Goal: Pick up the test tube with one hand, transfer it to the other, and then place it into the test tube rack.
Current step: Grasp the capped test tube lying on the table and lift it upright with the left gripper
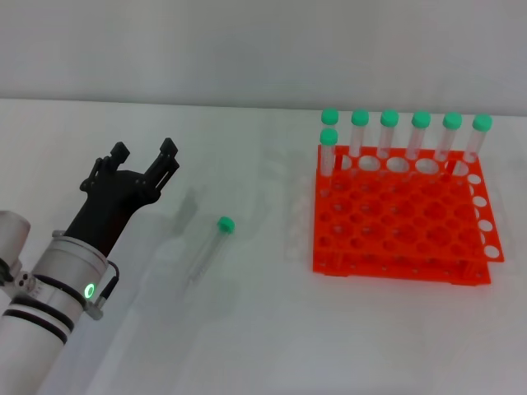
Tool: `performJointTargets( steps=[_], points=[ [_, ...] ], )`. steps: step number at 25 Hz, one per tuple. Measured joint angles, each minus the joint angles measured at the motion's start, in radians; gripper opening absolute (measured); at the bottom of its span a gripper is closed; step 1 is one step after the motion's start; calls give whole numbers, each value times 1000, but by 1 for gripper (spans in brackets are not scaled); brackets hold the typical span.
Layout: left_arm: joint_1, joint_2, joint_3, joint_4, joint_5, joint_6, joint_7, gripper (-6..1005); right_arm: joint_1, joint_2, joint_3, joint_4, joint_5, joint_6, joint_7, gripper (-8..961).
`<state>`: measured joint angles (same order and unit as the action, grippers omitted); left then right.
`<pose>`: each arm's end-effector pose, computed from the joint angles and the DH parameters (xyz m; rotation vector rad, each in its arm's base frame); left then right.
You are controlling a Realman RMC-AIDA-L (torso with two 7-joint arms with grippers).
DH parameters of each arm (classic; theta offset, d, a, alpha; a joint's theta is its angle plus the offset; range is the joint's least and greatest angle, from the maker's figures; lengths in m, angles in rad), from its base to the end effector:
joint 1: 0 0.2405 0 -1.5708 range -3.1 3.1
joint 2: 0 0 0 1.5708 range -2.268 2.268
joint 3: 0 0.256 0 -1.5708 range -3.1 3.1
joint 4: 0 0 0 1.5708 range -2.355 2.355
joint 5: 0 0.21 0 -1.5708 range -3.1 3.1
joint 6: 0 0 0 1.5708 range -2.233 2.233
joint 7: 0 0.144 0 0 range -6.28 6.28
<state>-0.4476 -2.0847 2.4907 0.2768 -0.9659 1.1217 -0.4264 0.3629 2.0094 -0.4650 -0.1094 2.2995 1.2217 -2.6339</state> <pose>-0.2934 0.3328 -0.0488 -1.6523 -0.8315 -0.9868 0.3995 0.3048 0.0809 -1.3201 0.6699 0.7483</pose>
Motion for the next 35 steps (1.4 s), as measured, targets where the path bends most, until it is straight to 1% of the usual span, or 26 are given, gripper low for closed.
performJointTargets(
  steps=[7,9,10,11,13,17,18,19,22,24,26,27,28,30,32,33,35],
  points=[
    [0,1,-17,1,-11,-1,-9,874,2,0,0,1,1,-3,1,872],
    [-9,7,-51,0,-8,-4,-36,874,1,0,0,1,0,-3,3,872],
    [-18,14,-64,-1,-6,-6,-58,873,-1,0,0,1,1,-4,11,872],
    [-28,25,-67,-5,7,-8,-98,873,-2,0,0,0,1,-4,18,872],
    [-51,56,-70,-16,44,-9,-203,873,-4,0,0,-1,1,-4,41,872],
    [-104,136,-72,-71,207,16,-521,873,-1,-1,0,-4,0,-1,52,872],
    [-121,151,-71,-97,248,32,-591,873,0,-1,0,-5,0,-1,52,872],
    [-149,169,-69,-138,307,58,-685,873,0,-1,-1,-5,0,0,52,872],
    [-233,206,-58,-281,468,129,-940,873,1,-2,-6,-5,0,-3,52,872],
    [-319,228,-25,-417,603,201,-1142,873,4,-2,-13,-6,0,-5,52,873],
    [-382,236,55,-517,661,250,-1272,873,7,-3,-15,-4,0,-6,52,873],
    [-433,237,158,-590,673,278,-1362,872,9,-3,-15,-2,0,-6,52,873],
    [-460,234,230,-627,673,289,-1416,872,10,-4,-15,-2,0,-9,52,873],
    [-516,224,329,-694,691,300,-1507,872,11,-4,-15,-2,0,-18,52,873],
    [-595,216,370,-763,794,304,-1614,872,14,-5,-19,-3,0,-34,52,873],
    [-618,215,370,-778,837,305,-1645,872,15,-5,-22,-4,0,-37,52,873],
    [-696,215,367,-803,997,306,-1750,872,17,-6,-27,-6,0,-42,52,873]
  ],
)
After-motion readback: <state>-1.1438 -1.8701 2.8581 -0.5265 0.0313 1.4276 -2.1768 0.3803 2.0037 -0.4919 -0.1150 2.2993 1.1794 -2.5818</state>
